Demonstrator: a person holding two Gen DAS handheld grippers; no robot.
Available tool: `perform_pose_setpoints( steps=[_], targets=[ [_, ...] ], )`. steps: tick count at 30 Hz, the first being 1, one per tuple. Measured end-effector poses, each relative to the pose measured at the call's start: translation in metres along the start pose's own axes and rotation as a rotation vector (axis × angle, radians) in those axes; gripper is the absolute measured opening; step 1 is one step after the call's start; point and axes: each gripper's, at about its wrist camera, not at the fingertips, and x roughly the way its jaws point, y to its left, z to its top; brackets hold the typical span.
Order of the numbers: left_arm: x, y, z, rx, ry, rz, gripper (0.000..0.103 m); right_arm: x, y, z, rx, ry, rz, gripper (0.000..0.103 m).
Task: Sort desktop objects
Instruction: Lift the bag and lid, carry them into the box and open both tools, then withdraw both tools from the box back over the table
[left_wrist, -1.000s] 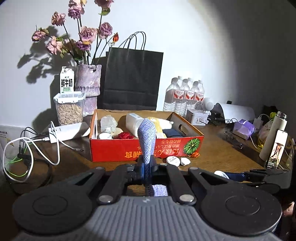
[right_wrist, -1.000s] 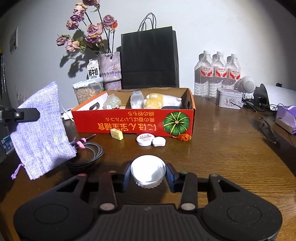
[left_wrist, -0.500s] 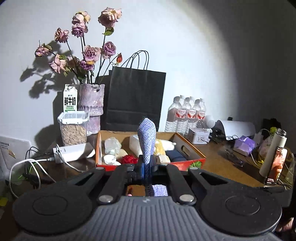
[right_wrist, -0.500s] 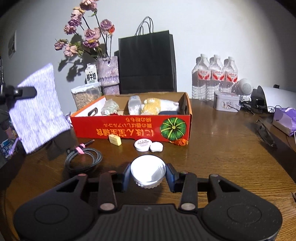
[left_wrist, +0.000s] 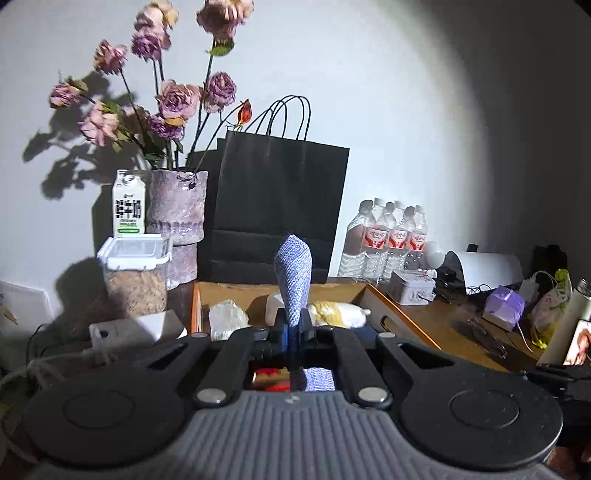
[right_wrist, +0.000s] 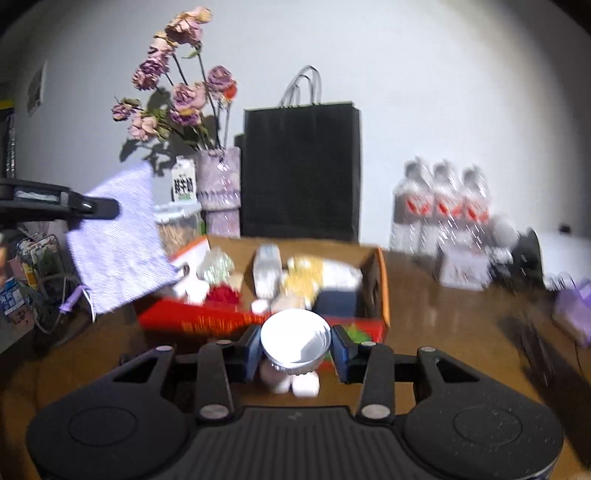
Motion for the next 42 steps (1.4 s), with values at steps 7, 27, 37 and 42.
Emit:
perform_pose_setpoints(
  steps=[7, 27, 37, 42],
  targets=[
    [0.089, 0.041, 0.035, -0.108, 0.098, 0.012, 0.006, 0.105, -0.01, 0.068, 0.112, 0.142, 0.187, 0.039],
    [0.11, 0.018, 0.004, 0.11, 0.204, 0.149, 0.101, 0.148, 0.02, 0.061, 0.006, 0.299, 0.096, 0.066],
    [0.017, -0.02, -0.038, 0.077, 0.106, 0.092, 0.103, 0.022, 0.002, 0.004, 0.05, 0.128, 0.061, 0.075],
    [-0.003, -0.028, -0.075, 0.054, 0.158, 0.059, 0.103, 0.005, 0.006, -0.045, 0.051, 0.189, 0.058, 0.075]
  ],
)
